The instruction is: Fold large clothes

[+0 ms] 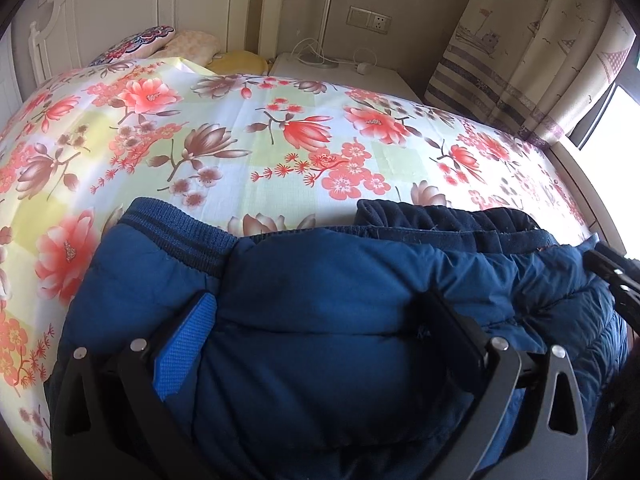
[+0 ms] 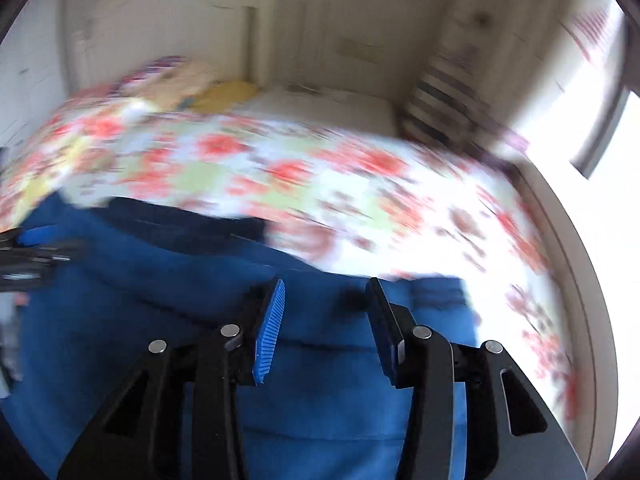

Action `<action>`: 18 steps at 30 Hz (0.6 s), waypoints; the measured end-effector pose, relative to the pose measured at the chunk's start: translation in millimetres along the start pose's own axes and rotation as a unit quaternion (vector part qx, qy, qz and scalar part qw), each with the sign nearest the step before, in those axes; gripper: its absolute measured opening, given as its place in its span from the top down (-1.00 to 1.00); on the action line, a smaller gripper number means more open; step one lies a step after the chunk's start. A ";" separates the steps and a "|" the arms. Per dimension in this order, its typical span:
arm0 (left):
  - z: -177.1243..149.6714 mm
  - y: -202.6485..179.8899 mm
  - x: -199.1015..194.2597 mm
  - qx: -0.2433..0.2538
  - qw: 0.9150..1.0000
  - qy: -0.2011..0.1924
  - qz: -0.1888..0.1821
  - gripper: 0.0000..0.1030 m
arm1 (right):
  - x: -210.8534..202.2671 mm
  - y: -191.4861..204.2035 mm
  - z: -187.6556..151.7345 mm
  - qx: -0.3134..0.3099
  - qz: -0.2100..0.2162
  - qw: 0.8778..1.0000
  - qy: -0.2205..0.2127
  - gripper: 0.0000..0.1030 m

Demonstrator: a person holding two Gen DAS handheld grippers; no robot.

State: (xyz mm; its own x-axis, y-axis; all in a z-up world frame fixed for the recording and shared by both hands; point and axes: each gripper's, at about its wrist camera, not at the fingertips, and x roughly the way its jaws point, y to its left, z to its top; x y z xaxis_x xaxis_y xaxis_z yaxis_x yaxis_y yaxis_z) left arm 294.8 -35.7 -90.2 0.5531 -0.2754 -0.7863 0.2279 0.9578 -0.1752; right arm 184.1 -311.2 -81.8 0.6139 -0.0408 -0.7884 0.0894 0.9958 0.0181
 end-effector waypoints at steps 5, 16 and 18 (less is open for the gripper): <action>0.1 -2.2 0.8 0.003 1.000 0.004 0.004 -0.96 | 8.6 -18.8 -8.5 0.047 0.048 0.998 -0.001 0.11; -7.2 -105.4 -24.3 0.113 0.993 -0.038 0.021 -0.96 | 11.4 -19.4 -8.3 0.045 0.049 0.998 -0.006 0.11; -19.8 -121.8 11.7 0.158 0.986 0.011 0.057 -0.96 | 10.1 -19.5 -9.0 0.049 0.054 0.997 -0.008 0.11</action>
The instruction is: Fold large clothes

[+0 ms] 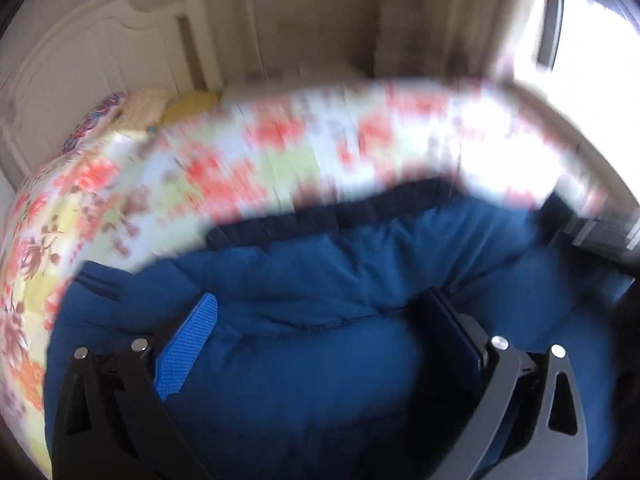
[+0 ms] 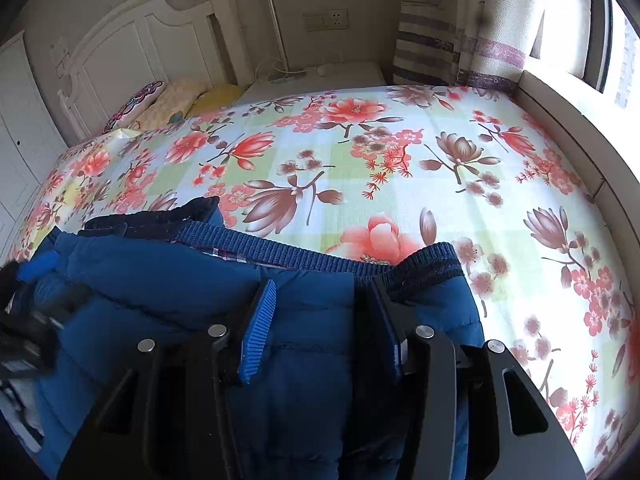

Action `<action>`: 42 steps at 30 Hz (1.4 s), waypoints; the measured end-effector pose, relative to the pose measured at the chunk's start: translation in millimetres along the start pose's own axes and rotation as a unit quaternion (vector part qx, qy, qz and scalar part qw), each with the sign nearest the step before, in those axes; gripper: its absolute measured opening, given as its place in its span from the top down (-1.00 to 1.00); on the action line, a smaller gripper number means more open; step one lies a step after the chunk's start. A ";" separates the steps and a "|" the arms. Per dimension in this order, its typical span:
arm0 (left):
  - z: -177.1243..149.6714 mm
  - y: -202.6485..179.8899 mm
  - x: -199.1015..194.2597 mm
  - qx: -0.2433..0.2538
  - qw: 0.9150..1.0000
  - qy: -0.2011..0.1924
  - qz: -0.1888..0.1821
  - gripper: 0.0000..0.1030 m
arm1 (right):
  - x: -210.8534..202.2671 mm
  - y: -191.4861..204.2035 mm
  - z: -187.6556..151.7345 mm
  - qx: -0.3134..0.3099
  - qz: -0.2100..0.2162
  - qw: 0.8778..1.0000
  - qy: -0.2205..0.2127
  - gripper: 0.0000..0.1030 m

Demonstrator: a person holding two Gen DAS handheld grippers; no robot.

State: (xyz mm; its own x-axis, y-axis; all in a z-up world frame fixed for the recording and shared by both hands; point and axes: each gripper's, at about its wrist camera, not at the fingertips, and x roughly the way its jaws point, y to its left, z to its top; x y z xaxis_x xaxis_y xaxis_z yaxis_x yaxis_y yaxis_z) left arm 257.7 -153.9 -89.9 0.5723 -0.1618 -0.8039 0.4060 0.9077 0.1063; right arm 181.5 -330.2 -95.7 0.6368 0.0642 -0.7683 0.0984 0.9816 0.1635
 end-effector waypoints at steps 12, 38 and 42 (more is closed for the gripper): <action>-8.1 168.4 12.4 -0.193 0.980 0.028 -0.028 -0.90 | 0.3 -3.5 -0.2 0.004 0.007 1.000 0.001 0.10; -20.3 169.9 -7.5 -0.214 0.976 -0.030 -0.027 -0.91 | -65.4 145.5 -67.4 -0.204 0.050 0.977 -0.034 -0.53; -31.2 148.8 -64.4 -0.187 0.978 -0.089 -0.033 -0.90 | -113.4 101.4 -59.1 -0.161 0.047 0.983 -0.081 -0.53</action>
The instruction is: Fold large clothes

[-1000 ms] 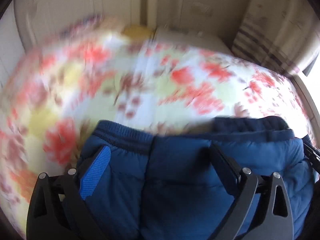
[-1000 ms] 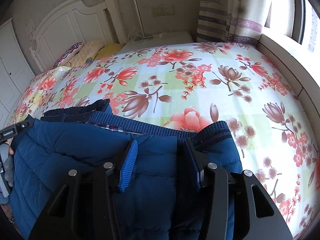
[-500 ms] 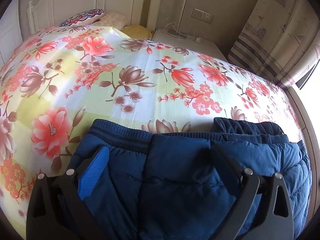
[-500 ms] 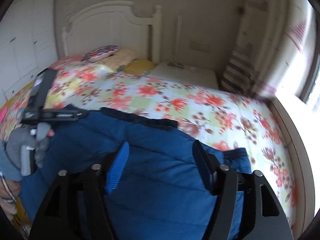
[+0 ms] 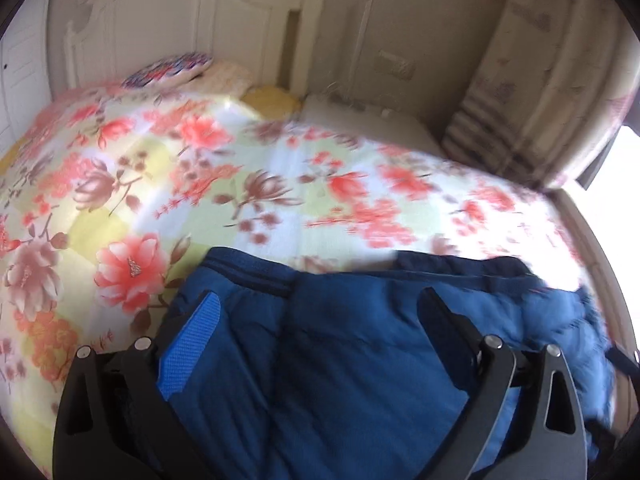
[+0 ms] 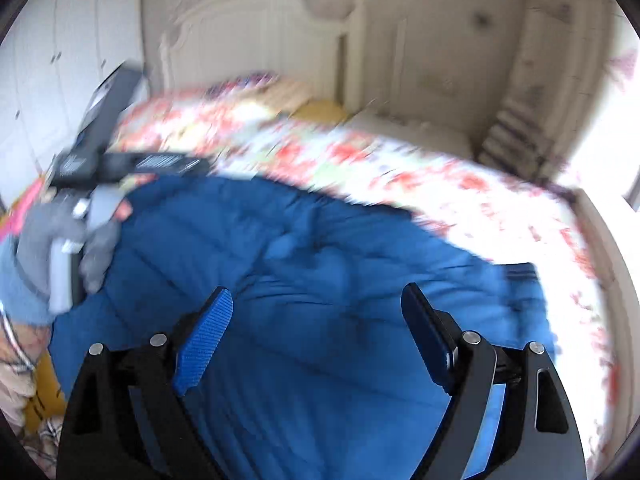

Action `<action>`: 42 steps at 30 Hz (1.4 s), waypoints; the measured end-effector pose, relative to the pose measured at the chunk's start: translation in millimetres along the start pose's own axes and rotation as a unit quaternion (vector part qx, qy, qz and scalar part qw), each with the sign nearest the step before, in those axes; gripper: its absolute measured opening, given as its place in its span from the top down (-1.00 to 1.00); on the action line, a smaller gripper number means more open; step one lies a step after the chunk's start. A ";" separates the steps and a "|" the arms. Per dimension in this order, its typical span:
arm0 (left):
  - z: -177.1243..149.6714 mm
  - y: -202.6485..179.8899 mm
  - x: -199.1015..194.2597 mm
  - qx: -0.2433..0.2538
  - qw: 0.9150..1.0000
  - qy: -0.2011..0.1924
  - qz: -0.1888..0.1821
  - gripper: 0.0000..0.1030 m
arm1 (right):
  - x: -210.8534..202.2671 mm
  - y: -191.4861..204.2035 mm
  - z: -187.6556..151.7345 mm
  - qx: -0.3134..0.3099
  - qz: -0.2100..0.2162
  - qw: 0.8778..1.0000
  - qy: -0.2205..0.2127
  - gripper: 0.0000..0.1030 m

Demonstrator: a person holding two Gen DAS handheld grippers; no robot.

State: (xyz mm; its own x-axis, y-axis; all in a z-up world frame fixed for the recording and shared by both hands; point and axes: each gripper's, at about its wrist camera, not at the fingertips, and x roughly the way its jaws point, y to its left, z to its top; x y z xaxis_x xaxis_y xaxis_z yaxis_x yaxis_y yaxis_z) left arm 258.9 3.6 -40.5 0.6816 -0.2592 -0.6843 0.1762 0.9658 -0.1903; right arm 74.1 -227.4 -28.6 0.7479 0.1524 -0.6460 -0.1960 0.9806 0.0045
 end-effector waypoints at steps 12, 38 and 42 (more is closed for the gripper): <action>-80.1 -76.1 6.3 0.124 0.991 0.051 -0.011 -0.96 | 32.6 -44.1 -41.5 0.033 -0.016 0.997 0.060 -0.68; -167.3 -79.2 -94.0 0.183 0.983 0.010 0.031 -0.96 | -47.2 37.7 -90.1 -0.098 0.010 0.995 0.009 -0.79; -183.2 -67.9 -94.5 0.182 0.983 0.006 0.025 -0.96 | -33.2 16.6 -116.6 -0.068 0.023 0.997 0.009 -0.84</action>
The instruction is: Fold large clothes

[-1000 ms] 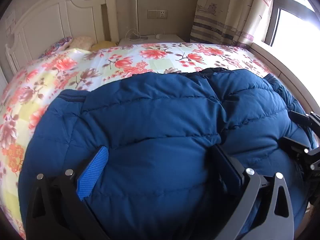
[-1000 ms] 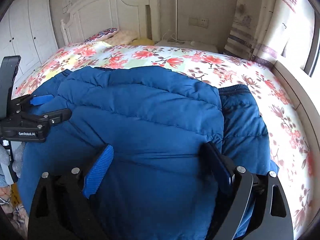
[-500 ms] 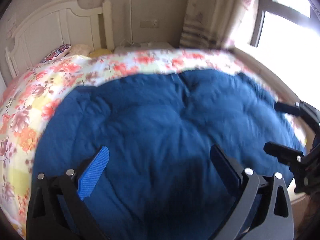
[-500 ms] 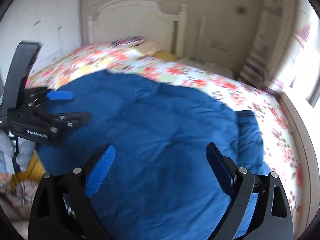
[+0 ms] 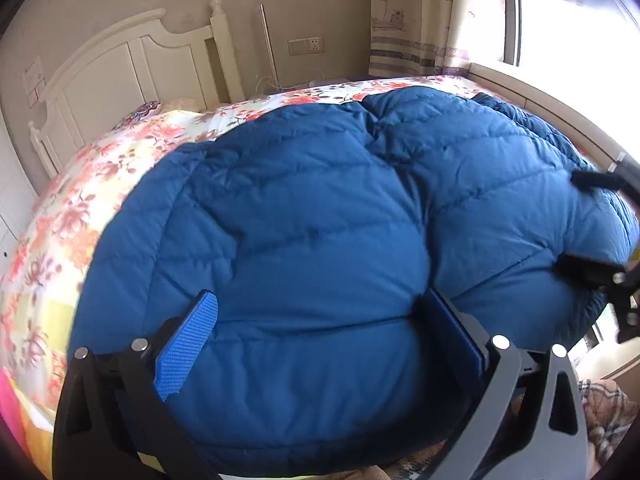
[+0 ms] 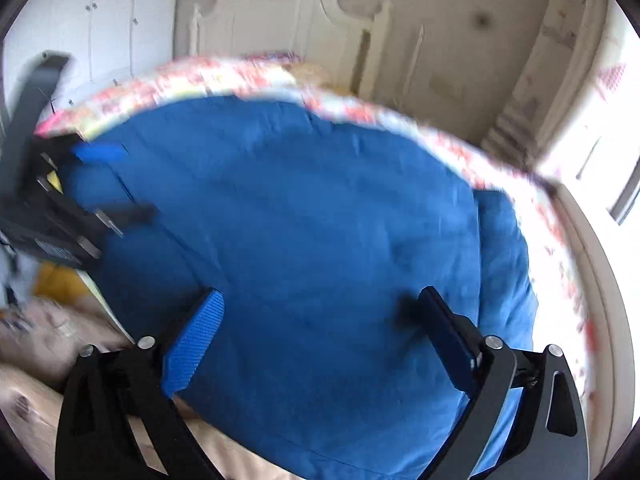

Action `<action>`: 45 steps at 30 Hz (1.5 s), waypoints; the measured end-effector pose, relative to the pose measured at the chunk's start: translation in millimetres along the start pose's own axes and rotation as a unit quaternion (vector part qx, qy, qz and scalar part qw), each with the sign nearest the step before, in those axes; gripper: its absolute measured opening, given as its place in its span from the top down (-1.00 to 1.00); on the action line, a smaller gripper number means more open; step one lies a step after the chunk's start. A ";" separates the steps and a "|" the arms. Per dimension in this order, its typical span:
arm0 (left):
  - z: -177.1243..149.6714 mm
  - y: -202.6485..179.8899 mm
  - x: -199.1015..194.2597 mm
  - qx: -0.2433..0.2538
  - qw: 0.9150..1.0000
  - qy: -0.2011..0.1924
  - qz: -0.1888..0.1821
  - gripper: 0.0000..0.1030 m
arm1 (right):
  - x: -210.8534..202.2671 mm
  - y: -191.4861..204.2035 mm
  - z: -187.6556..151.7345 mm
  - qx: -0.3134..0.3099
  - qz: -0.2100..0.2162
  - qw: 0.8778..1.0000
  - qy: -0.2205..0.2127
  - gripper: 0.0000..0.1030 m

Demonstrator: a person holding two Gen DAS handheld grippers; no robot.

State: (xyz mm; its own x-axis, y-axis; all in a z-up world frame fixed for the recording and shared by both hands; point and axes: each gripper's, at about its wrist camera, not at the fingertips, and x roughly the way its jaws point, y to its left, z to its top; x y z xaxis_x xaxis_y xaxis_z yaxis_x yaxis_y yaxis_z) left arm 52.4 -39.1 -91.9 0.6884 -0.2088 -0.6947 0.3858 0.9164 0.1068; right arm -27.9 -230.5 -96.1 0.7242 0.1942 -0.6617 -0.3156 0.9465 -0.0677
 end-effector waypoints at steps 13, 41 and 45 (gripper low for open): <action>1.2 1.2 5.8 0.000 1.000 0.008 -0.001 -0.96 | -1.2 -38.4 -8.6 0.062 -0.038 0.997 -0.006 -0.85; -23.7 97.9 8.1 -0.130 0.990 -0.001 0.051 -0.96 | -98.5 -77.8 -135.0 0.307 0.162 0.937 -0.051 -0.70; -22.8 97.5 6.5 -0.127 0.991 0.000 0.052 -0.96 | -83.0 -90.2 -136.8 0.345 0.165 0.922 -0.062 -0.66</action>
State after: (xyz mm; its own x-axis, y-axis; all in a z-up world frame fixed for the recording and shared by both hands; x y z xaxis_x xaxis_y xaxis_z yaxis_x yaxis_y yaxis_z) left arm 80.5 56.7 -102.2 0.7165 -0.1098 -0.6889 0.1470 0.9891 -0.0047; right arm -143.4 -367.2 -137.3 0.7363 0.4883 -0.4684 -0.0969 0.7613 0.6412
